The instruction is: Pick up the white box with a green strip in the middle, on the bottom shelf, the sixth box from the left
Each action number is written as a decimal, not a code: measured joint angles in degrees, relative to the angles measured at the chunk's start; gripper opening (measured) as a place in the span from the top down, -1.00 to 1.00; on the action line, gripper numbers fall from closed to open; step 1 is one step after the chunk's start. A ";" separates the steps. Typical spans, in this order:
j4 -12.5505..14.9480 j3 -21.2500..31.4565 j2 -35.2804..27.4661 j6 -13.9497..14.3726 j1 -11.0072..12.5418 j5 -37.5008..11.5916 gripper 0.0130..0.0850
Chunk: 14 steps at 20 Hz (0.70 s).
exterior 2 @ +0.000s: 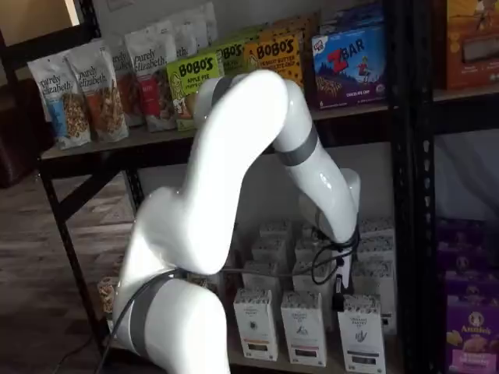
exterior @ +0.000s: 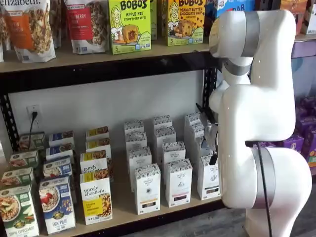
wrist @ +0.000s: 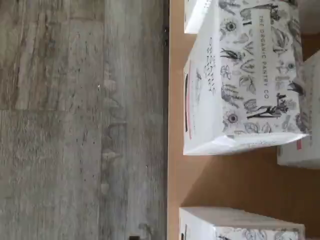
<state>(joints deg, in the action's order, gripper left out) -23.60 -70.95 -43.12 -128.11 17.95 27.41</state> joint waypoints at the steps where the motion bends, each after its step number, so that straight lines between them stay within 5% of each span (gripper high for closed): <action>1: 1.81 -0.15 -0.08 1.59 0.00 0.16 -1.00; 2: 6.94 -0.80 -0.56 6.15 -0.14 0.59 -1.00; 3: 9.12 -1.25 -0.99 8.20 -0.33 0.78 -1.00; 14: 11.60 -6.05 -5.81 10.80 -0.79 0.02 -1.00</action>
<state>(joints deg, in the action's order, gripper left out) -12.00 -77.00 -48.94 -117.31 17.16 27.42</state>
